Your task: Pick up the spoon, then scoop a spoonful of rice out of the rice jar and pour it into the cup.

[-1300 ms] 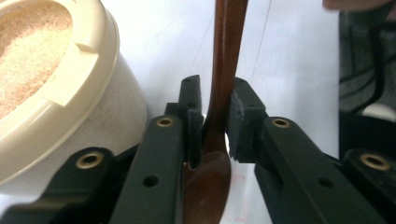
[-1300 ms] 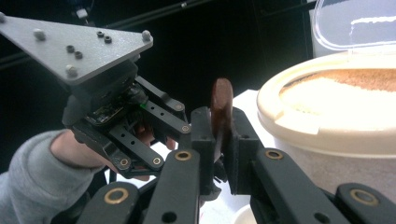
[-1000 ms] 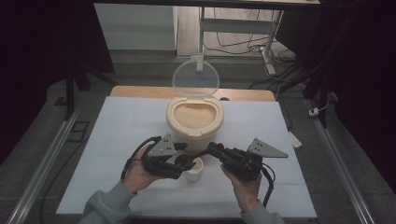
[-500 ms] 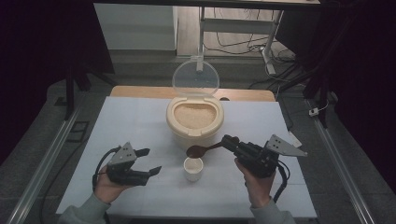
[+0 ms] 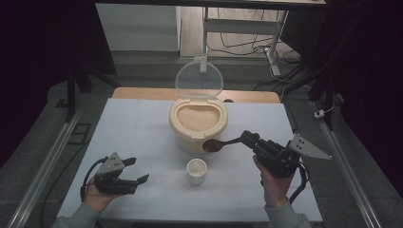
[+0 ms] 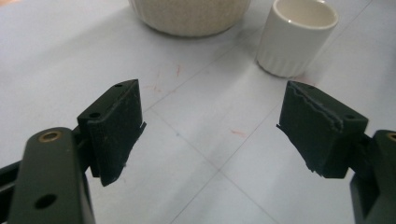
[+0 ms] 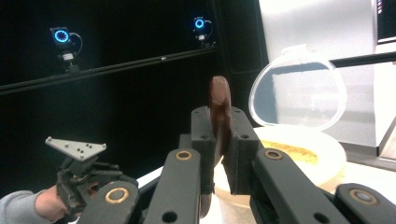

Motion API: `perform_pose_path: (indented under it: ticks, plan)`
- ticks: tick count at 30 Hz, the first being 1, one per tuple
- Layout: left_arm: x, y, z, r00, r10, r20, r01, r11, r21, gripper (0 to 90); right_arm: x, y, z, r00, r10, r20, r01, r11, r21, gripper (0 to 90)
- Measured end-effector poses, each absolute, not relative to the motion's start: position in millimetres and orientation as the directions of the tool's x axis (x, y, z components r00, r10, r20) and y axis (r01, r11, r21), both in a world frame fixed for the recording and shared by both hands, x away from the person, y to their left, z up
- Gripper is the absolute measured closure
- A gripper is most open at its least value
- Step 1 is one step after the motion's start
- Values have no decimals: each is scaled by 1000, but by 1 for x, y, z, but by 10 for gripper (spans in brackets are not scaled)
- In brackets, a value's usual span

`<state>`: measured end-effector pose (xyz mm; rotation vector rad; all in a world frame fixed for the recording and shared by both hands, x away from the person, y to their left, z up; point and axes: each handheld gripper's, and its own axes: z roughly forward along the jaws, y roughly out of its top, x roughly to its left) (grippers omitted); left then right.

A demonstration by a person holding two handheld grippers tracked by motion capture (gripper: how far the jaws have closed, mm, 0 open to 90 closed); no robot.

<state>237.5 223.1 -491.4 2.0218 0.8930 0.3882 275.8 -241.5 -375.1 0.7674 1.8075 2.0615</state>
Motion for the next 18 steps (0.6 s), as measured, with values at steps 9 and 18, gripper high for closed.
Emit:
perform_pose_path:
  ticks: [9, 18]
  plan:
    - [240, 224, -494, 694, 716, -69, 459, -367, 809, 206, 278, -249, -372, -801, 566, 195, 109, -182, 977, 837]
    - [241, 223, -496, 697, 713, -70, 468, -378, 799, 202, 285, -253, -364, -793, 581, 186, 88, -192, 977, 837]
